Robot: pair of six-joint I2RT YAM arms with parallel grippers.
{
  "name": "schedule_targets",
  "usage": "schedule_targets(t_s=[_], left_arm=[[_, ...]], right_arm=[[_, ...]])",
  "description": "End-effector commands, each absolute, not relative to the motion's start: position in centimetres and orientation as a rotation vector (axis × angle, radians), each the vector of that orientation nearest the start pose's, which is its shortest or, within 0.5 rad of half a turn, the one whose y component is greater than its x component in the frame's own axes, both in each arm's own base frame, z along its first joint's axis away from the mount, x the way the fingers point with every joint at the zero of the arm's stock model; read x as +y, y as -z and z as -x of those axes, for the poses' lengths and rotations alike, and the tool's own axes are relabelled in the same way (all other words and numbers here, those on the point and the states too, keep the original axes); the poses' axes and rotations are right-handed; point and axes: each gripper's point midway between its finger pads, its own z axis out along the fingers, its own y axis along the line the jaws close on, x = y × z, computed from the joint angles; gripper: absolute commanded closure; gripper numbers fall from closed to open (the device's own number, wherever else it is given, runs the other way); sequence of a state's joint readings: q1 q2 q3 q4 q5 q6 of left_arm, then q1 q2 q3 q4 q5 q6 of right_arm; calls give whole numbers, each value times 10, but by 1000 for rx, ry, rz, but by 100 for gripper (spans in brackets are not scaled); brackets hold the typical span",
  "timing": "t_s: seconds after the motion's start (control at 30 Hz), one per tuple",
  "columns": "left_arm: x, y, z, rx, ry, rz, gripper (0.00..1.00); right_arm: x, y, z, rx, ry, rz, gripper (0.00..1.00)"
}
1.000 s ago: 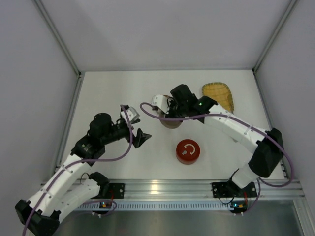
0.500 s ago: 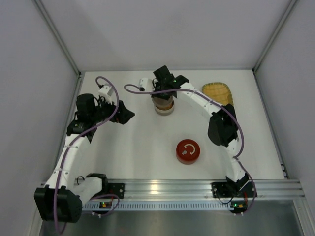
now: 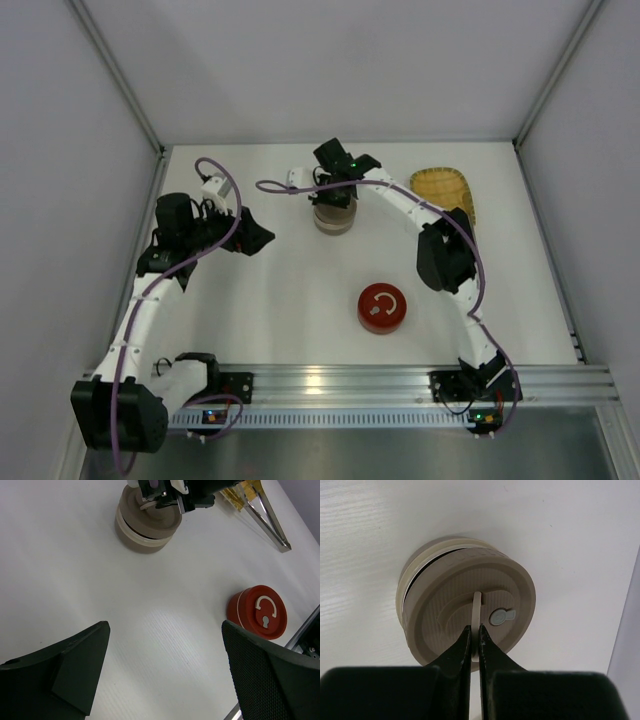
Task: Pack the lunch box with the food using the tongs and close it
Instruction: Close the box lid on the packing box.
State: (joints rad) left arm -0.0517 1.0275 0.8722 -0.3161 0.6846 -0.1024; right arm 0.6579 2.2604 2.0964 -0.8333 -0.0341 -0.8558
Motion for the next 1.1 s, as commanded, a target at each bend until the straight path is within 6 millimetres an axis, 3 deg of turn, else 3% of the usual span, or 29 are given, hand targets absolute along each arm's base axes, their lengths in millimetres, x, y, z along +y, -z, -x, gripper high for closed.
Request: schedule_targets(t_s=[0.0,0.3,0.47,0.6,0.73,0.93,1.07], left_arm=[[-129,-238,-295,1934,782,-402,2],[-128,-234,-295,1938,783,-397,2],[-129,-233,-296,1935,784,-399,2],[-128,-233,-293,1941,776,-408,2],[-127,-234,-289,1945,787,-400,2],[-127,-239,-282,1940,857,-380,2],[-119,-238,-284,1943,848,-357,2]], right_arm=[[326,-111,-454,1824,2,1794,100],[334,-109,-448,1799,39,1826,100],[330,-88,-433,1811,63,1908,100],[327,-68,-401,1842,14,1994,100],[327,-70,-364,1871,-62,2014,100],[331,-87,-306,1984,-333,1993,100],[334,-106,-286,2012,-463,1949,100]])
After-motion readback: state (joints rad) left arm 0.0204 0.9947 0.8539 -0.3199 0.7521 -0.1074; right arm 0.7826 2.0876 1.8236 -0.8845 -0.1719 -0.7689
